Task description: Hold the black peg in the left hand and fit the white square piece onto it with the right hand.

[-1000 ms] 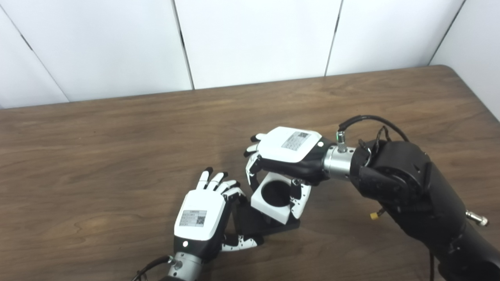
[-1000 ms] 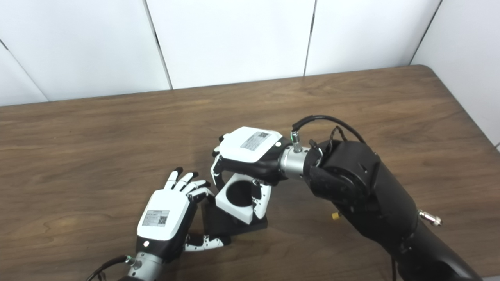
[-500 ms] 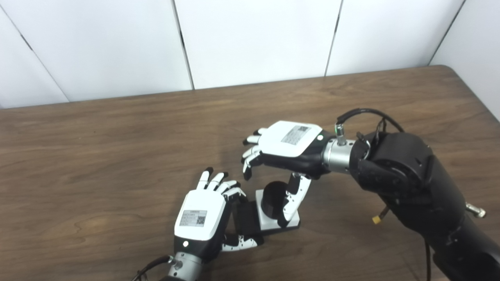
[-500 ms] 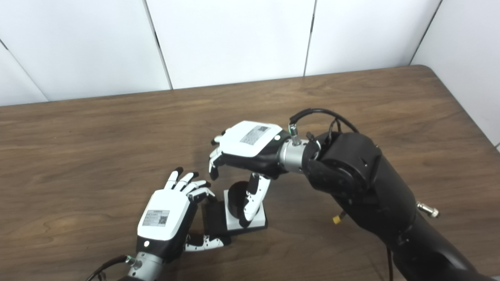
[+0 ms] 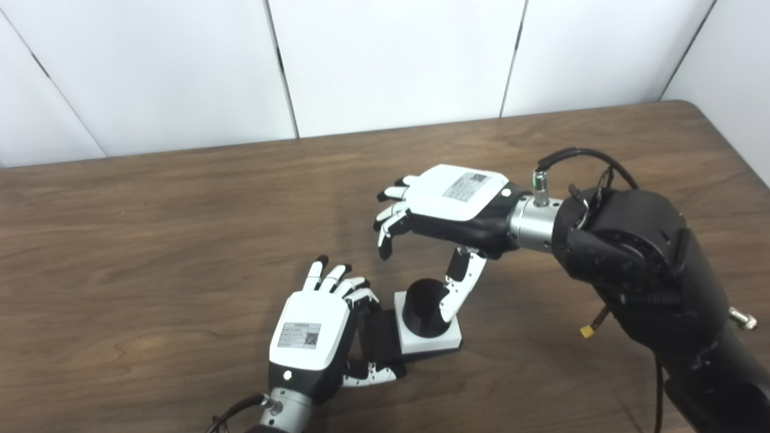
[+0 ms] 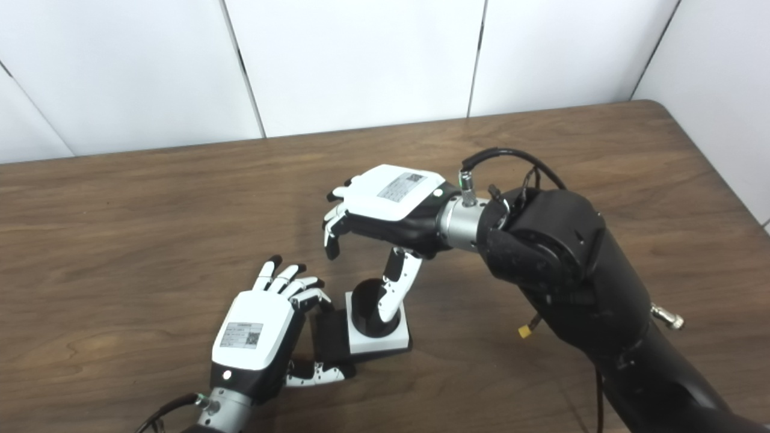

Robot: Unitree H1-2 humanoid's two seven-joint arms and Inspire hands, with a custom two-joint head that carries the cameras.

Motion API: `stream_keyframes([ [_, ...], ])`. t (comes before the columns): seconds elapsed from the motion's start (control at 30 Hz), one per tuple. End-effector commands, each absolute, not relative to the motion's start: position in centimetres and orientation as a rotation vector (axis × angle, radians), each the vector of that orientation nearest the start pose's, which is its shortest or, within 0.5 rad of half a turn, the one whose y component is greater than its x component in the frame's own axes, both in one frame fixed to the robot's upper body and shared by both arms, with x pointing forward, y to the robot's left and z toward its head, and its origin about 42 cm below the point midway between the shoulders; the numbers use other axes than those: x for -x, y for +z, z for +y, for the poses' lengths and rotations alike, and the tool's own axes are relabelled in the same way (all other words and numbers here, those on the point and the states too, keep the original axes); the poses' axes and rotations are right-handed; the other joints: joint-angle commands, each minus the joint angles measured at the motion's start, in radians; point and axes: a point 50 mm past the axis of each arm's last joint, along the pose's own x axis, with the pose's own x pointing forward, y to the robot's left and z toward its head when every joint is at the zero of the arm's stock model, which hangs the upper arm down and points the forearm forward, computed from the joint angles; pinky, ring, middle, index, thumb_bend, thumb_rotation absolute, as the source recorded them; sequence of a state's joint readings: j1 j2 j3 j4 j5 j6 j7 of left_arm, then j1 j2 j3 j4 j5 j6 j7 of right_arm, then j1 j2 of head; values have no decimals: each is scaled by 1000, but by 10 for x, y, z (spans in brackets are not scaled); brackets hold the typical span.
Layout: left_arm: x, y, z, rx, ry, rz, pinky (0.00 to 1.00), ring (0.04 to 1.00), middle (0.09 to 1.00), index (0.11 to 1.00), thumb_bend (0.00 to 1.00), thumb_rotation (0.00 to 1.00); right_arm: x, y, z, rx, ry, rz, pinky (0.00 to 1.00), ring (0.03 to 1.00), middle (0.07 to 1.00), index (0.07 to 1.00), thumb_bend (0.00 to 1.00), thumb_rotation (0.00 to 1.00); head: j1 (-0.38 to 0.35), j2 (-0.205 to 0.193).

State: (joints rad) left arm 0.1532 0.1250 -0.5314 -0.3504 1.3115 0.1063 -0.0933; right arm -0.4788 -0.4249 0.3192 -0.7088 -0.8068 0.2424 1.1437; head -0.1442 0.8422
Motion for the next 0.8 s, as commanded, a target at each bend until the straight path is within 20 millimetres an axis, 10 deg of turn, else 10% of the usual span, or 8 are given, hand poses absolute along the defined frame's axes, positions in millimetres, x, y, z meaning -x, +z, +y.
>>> stream_keyframes([
  [0.0, -197, 132, 118, -1360, -366, -291, 1000, 896, 781, 494, 509, 82, -287, 345, -176, 1495, 770, -408, 1000, 974, 865, 695, 1000, 462, 0, 1],
  [0.23, -198, 131, 117, -1400, -322, -267, 1000, 885, 794, 683, 779, 726, -289, 343, -178, 1493, 768, -410, 1000, 972, 861, 687, 1000, 472, -1, -1],
  [0.77, -200, 129, 115, -1311, -211, -318, 1000, 837, 774, 754, 969, 955, -290, 341, -179, 1479, 767, -399, 1000, 966, 855, 686, 1000, 478, 0, -3],
])
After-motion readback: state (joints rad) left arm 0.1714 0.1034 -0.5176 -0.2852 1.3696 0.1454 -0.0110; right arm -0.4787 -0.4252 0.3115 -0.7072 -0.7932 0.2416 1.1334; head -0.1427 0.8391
